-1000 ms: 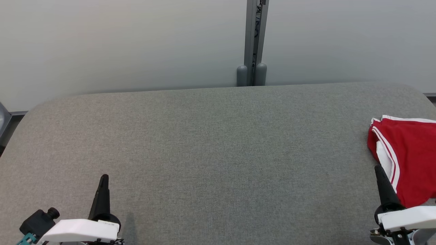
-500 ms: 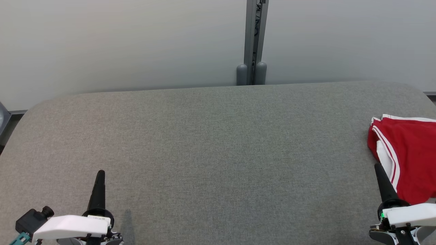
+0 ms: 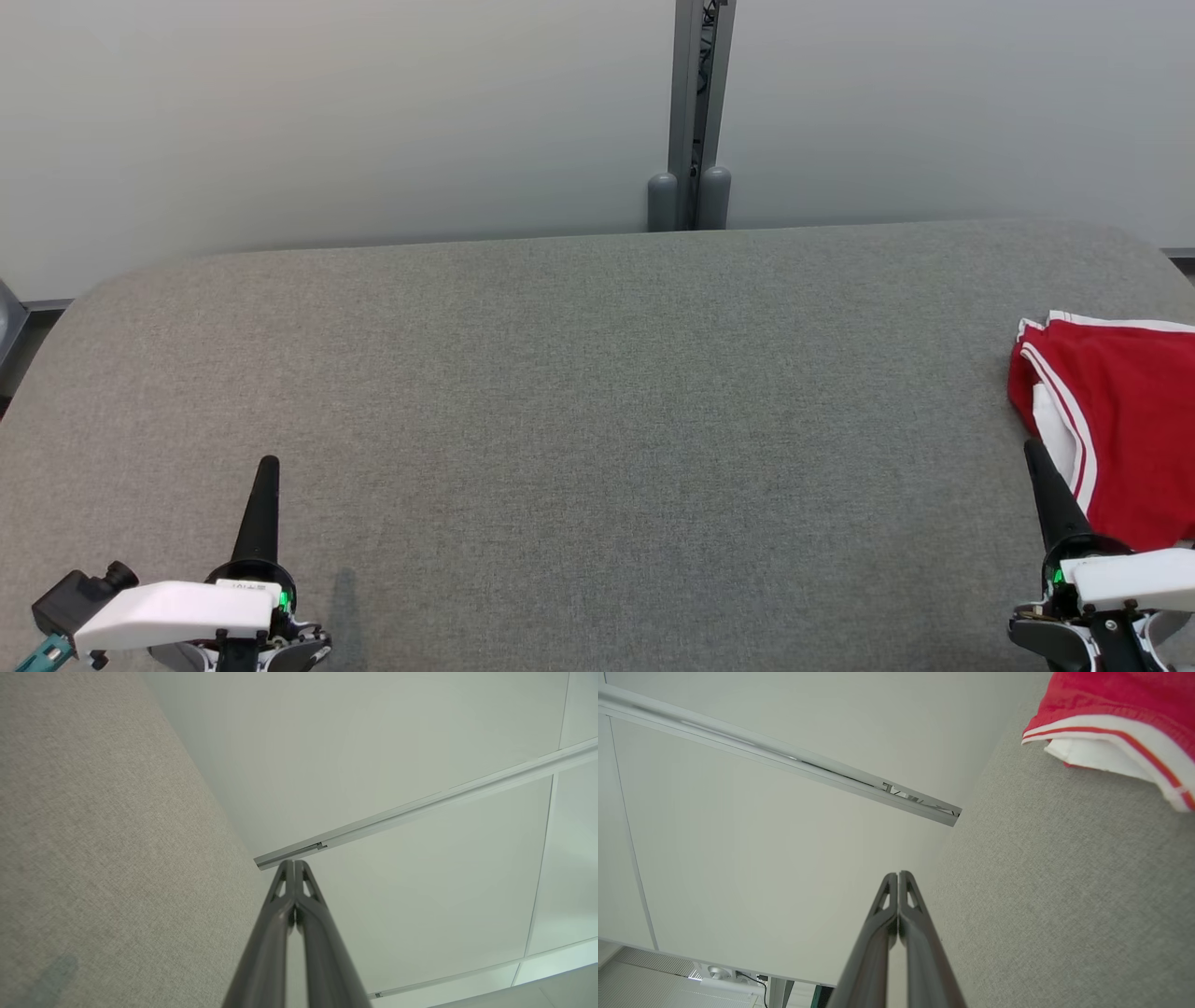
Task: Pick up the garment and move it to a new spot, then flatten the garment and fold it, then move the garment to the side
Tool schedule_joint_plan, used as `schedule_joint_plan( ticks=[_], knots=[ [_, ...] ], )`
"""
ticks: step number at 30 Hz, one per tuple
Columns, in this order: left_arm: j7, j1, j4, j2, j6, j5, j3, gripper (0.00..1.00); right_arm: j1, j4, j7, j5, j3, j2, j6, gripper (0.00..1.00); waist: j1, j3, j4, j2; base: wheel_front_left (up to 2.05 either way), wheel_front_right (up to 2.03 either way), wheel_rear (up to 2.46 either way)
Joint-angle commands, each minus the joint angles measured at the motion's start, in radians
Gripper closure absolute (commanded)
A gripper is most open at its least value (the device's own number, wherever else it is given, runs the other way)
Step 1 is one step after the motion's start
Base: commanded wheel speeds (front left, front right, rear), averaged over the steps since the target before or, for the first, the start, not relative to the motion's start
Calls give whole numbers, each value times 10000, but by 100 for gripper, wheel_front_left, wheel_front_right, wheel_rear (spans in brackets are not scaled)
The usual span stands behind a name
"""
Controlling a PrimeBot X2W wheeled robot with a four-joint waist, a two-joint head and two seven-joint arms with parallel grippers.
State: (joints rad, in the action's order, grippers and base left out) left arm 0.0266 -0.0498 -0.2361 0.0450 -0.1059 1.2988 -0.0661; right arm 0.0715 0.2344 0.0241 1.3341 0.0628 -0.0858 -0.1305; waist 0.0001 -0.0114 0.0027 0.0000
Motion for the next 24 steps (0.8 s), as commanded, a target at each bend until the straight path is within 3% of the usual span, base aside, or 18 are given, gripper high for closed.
schedule_joint_plan(
  ticks=[1, 24],
  knots=[
    [66, -292, 50, 60, -88, 179, -78, 100, 141, -56, 81, 202, 90, -20, -3, 100, 0, 3, -1, 0, 0, 0, 0],
    [547, -523, -38, 70, -199, 1922, -333, 100, 293, 41, 586, 1736, 348, 194, -4, 100, 0, 80, -15, 0, 0, 0, 0]
  ],
)
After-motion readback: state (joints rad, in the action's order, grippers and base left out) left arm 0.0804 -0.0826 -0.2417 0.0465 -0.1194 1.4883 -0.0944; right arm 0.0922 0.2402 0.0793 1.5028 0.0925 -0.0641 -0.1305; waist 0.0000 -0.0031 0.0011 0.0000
